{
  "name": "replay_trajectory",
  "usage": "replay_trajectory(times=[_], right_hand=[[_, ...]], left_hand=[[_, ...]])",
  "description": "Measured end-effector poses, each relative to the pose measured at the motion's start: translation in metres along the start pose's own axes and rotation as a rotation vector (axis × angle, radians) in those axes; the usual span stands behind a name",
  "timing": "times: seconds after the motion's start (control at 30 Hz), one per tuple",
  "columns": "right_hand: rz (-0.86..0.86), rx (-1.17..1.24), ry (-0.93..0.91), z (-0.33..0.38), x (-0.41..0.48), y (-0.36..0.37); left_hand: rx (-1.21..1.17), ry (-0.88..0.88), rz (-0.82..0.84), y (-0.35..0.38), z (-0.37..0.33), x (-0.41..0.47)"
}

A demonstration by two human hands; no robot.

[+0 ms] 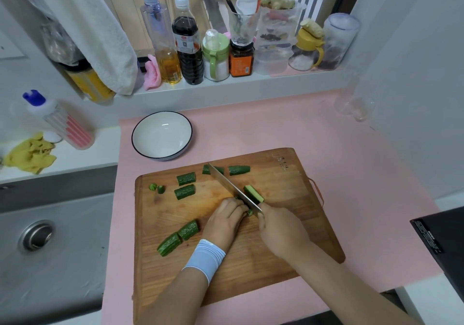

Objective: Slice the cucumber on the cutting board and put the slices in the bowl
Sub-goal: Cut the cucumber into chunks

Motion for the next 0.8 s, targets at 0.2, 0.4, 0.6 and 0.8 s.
replay_trajectory(times=[0.2, 0.4, 0.6, 0.8], right_hand=[[0.067, 0.091, 0.06, -0.003, 0.006, -0.016], [-0.098, 0.182, 0.043, -0.002, 0.014, -0.05], [-0.152, 0.174, 0.055, 0.002, 0.031, -0.061], [-0.155, 0.126, 0.088, 0.005, 0.043, -0.059]], left_hand=[[0.074, -0.002, -0.01, -0.007, -0.004, 0.006], [0.089, 0.066, 0.151, -0.008, 0.004, 0.018], [0.064, -0.066, 0.236, -0.029, 0.031, 0.038], [0.19, -0.197, 0.386, -0.054, 0.076, 0.062]])
Point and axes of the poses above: each hand's wrist, its own x-axis towards the middle knuckle, its own y-axis out of the palm, z = x × y, the point moved 3 cm from there along x, towards the middle knuckle, and after that the axes turned 5 degrees about y, right-handed, at the moved point
